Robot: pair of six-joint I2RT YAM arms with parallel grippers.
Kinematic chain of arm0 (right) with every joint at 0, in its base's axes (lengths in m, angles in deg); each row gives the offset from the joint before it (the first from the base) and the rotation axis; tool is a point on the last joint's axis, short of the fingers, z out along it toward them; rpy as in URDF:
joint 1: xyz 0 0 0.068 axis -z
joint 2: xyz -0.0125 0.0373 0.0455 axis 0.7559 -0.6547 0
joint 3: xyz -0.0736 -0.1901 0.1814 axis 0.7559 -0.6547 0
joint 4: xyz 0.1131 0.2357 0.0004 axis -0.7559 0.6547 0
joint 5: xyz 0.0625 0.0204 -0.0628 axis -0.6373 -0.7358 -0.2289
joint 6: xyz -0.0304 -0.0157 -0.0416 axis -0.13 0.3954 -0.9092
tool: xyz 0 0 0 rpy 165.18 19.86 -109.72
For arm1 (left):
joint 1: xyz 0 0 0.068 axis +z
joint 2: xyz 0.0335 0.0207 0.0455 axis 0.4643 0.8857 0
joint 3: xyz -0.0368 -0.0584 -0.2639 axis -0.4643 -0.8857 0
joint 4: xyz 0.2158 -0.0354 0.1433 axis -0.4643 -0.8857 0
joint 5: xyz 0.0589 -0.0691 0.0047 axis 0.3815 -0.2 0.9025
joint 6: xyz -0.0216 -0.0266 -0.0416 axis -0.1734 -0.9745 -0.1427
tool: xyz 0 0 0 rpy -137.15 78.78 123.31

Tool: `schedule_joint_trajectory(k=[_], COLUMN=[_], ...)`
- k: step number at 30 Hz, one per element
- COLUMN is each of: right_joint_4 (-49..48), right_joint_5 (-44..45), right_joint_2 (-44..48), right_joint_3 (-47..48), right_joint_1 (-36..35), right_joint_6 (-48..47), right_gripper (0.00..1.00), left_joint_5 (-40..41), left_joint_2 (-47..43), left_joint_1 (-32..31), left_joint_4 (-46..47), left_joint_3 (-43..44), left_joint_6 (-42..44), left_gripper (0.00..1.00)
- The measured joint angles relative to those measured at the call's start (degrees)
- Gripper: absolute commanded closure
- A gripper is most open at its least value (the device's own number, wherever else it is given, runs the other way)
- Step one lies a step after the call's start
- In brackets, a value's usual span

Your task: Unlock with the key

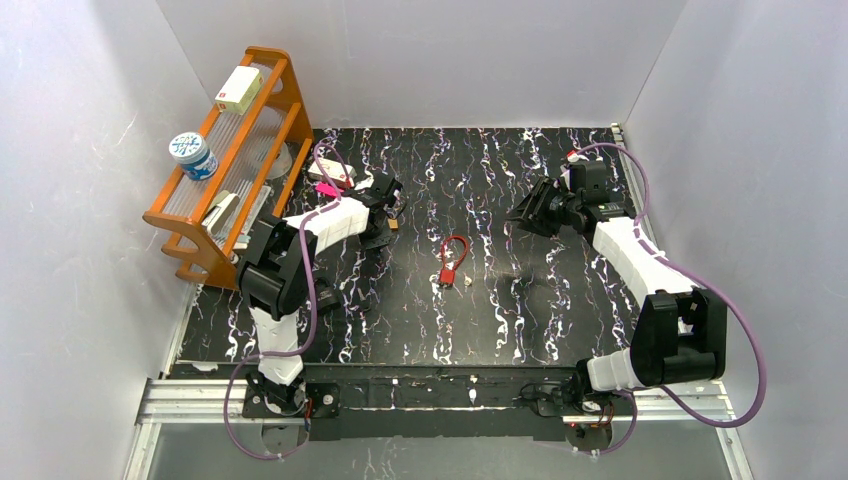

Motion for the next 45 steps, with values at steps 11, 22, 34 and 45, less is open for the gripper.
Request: schedule_joint_trajectory(k=[11,22,34,45], right_joint_4=[0.52,0.55,-0.35,-11.78], right_joint_5=[0.0,0.0,-3.74,-15.54], right_joint_2=[-0.33,-0.37,-2.36,-6.19], right_joint_3=[0.61,0.61,0.9,1.11], right_joint_1=[-0.31,-0.44,-0.63,-2.14], right_joint_6=[-0.02,-0.02,1.14,14.27], right_gripper=[0.49,0.49,0.35,0.28], left_joint_5=[0.83,2.12,-2.03,-18.99], left_joint_2=[-0.02,-0.02,-2.89,-19.82], left_joint_1=[0.0,0.0,0.0,0.0], left_joint_4=[-0.22,-0.44,0.52,9.64], left_joint_3=[0.0,0.0,1.36,-1.07], left_joint_6=[0.9,1.75,7.65,14.95], left_gripper=[0.83,1.0,1.0,1.0])
